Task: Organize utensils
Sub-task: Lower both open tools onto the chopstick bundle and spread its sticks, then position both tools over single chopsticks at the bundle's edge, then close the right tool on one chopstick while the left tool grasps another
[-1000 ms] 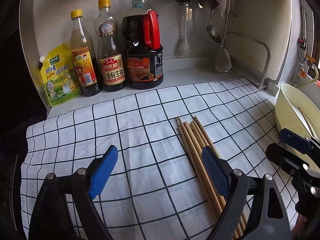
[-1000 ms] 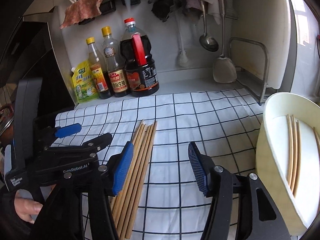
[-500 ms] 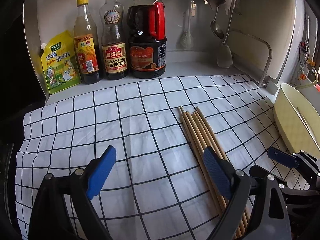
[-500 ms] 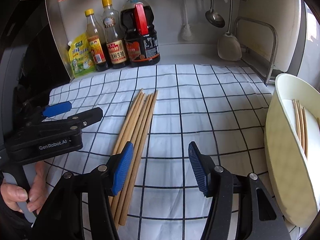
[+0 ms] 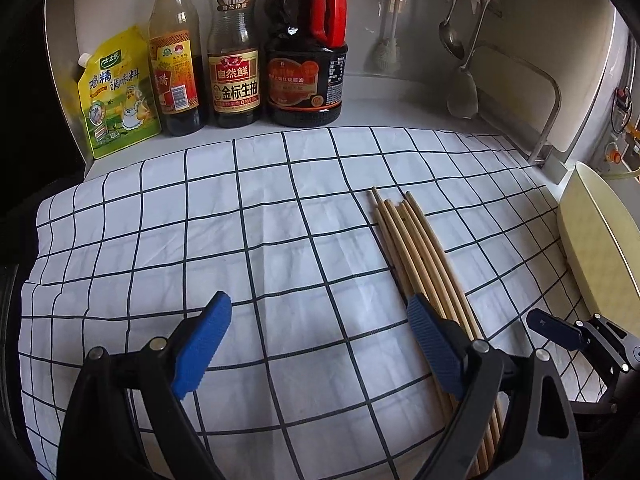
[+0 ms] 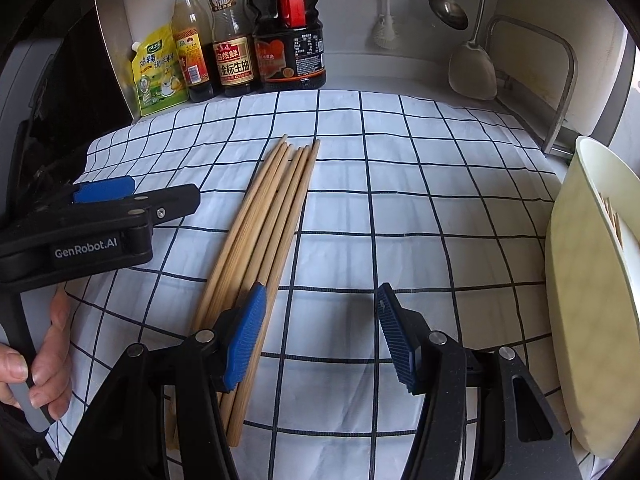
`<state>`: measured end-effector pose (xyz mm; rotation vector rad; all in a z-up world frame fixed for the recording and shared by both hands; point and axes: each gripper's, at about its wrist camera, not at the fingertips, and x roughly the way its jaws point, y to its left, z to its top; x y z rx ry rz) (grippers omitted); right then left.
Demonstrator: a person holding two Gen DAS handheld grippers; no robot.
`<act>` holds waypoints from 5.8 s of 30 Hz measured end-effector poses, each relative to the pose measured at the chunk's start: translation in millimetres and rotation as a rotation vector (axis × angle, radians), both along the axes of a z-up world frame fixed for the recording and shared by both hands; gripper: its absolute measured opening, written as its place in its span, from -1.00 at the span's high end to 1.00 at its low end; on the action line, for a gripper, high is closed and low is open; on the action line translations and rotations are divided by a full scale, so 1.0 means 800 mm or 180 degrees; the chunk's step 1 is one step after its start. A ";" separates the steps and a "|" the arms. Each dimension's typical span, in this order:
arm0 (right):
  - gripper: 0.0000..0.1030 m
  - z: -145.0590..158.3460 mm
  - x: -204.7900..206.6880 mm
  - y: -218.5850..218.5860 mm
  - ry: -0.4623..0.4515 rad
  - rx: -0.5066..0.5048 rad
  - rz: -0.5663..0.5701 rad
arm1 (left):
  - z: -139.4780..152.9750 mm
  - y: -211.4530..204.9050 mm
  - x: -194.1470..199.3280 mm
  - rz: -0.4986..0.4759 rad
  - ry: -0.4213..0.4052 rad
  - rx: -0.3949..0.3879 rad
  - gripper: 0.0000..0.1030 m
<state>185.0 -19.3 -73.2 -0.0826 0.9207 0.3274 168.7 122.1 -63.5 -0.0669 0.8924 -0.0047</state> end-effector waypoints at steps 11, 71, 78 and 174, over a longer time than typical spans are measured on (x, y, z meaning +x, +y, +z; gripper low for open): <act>-0.07 0.001 -0.005 0.008 0.0018 -0.0127 0.0051 | -0.007 0.000 0.004 -0.0007 0.0094 0.0000 -0.71; -0.10 -0.007 0.015 -0.043 0.0125 -0.0207 -0.0098 | -0.015 -0.054 -0.012 -0.0228 0.0165 0.0665 -0.78; -0.11 -0.007 0.015 -0.043 0.0122 -0.0208 -0.0090 | -0.014 -0.038 -0.013 -0.0134 0.0147 0.0632 -0.78; 0.88 0.003 0.010 -0.028 -0.0044 -0.0046 0.0155 | -0.016 -0.028 -0.030 -0.0091 0.0316 0.0044 0.86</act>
